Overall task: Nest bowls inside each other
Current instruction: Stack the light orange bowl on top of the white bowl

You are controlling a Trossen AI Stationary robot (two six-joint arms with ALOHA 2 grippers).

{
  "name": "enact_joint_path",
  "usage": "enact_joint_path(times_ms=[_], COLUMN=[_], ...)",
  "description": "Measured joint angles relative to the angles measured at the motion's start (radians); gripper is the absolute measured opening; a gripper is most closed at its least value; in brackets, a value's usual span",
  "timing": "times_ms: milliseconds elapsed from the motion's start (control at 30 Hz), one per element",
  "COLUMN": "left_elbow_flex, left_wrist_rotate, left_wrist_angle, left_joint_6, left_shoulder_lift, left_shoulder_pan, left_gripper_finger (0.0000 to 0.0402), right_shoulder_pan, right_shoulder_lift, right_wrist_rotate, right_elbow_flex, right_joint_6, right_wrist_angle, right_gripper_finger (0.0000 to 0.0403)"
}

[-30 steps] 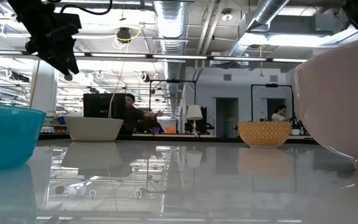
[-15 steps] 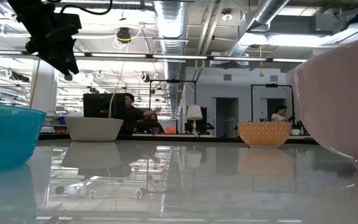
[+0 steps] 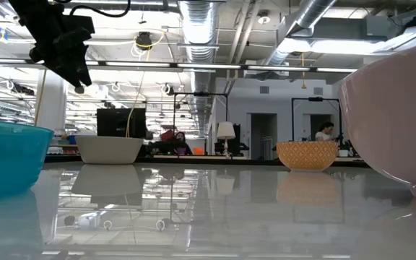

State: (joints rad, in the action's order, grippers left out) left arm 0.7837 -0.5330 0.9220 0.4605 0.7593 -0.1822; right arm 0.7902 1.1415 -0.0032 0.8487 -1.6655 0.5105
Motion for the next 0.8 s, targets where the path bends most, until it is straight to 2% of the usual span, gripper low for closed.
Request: enact_joint_path(times_ms=[300,500,800], left_elbow_flex=[0.0,0.0,0.0], left_wrist_rotate=[0.014,0.014,0.013], left_wrist_angle=[0.001,0.001,0.001], left_joint_6=[0.019,0.019,0.02], left_shoulder_lift=[0.0,0.0,0.0], left_shoulder_pan=[0.0,0.0,0.0], left_gripper_finger=[0.0255,0.0255,0.0255], right_shoulder_pan=[0.042,0.039,0.039], right_shoulder_lift=[-0.004,-0.002,-0.001], right_wrist_rotate=[0.001,0.0,-0.02], right_elbow_flex=[-0.105,-0.106,-0.106], right_joint_6=[-0.07,-0.031,-0.029], right_wrist_angle=[-0.044,-0.029,0.036], right_gripper_finger=[0.0019,0.003,0.0024])
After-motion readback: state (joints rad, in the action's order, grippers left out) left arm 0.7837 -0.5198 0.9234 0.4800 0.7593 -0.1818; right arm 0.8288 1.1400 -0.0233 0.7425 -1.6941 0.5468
